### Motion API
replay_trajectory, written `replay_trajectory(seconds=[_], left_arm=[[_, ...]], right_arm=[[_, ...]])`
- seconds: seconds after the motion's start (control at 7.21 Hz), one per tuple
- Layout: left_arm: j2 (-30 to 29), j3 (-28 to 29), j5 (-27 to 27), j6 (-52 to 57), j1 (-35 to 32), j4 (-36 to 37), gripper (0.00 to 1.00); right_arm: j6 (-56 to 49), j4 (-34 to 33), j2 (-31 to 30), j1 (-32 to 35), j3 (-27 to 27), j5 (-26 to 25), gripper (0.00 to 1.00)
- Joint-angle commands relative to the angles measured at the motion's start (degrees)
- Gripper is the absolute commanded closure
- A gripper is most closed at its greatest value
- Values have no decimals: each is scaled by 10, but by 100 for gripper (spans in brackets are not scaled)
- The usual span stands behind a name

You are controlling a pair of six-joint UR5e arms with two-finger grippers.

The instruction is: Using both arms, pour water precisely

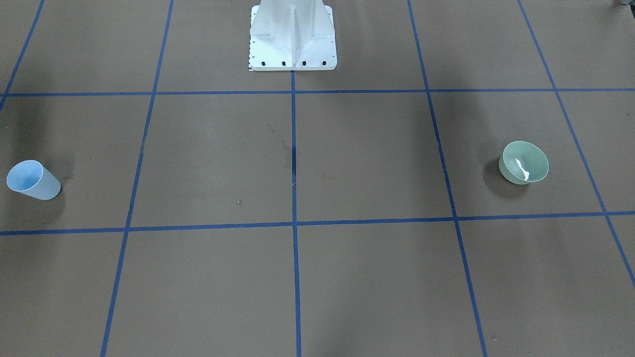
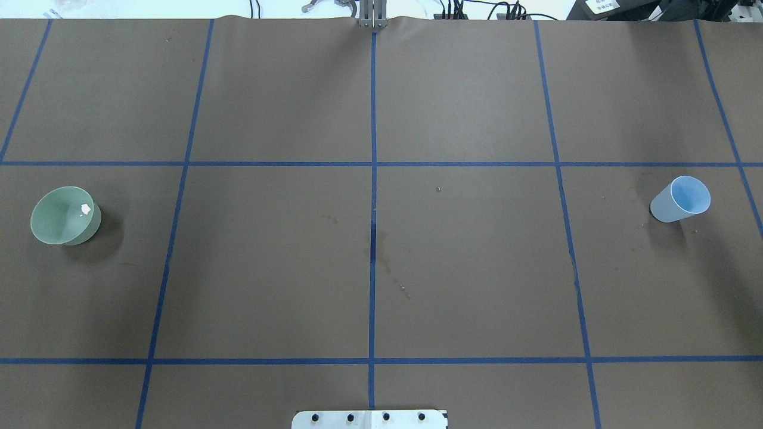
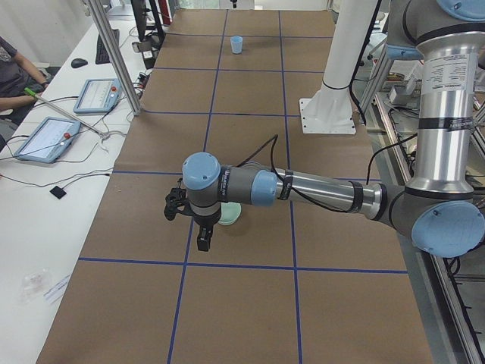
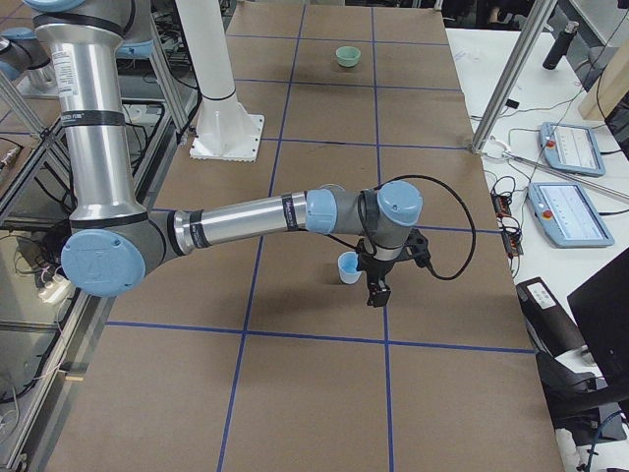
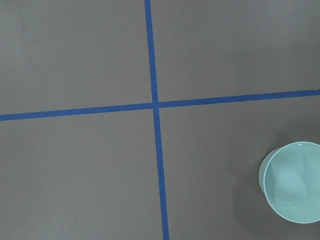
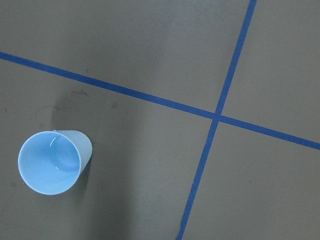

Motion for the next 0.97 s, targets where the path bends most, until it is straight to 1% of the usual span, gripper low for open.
replay_trajectory(seconds=[0.0, 0.83], left_arm=[[0, -12, 0, 0, 0, 1, 0], [0, -13, 0, -1, 0, -1, 0]], right_arm=[[0, 0, 1, 0, -1, 0, 1], [1, -1, 0, 0, -11, 5, 1]])
